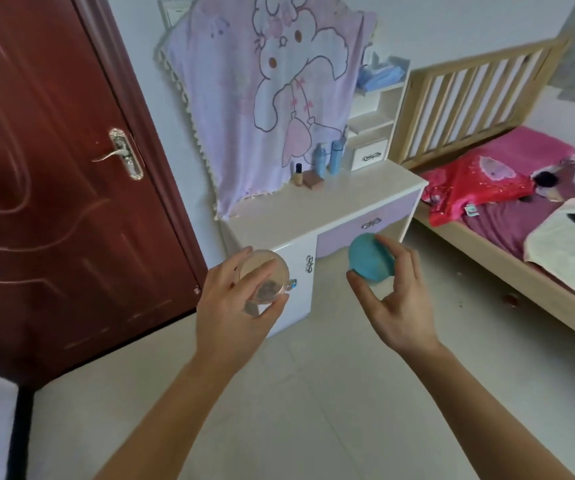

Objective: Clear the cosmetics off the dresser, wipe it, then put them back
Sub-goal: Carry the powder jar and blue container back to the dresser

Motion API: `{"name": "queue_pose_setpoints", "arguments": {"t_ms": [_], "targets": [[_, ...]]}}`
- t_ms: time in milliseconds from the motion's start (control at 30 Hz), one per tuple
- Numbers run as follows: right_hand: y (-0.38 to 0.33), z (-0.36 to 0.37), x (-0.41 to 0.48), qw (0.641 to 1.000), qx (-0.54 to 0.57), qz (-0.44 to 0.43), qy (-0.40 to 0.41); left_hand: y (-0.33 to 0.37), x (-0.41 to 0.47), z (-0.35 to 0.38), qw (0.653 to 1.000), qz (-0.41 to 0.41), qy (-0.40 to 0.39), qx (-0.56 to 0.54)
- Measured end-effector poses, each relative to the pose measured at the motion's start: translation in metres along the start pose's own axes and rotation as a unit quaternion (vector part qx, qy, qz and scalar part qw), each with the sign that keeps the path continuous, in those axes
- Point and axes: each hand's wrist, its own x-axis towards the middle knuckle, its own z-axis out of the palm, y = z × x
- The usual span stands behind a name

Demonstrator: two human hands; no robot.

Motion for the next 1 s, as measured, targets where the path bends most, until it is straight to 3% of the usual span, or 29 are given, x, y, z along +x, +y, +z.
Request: {"name": "queue_pose_setpoints", "arguments": {"t_ms": [433, 833, 1000], "targets": [[0.119, 0.061, 0.186, 0.998, -0.052, 0.025, 0.012, -0.079, 0.188, 0.182, 0.998, 0.022, -0.049, -0.038], [0.25, 0.06, 0.354, 0.984, -0.091, 0.108, 0.106, -0.104, 0.364, 0.378, 0.983, 0.095, -0.121, -0.103], [0.342, 0.072, 0.427, 0.987, -0.075, 0.119, 0.081, -0.114, 0.404, 0.469, 0.985, 0.039, -0.144, -0.089]]}}
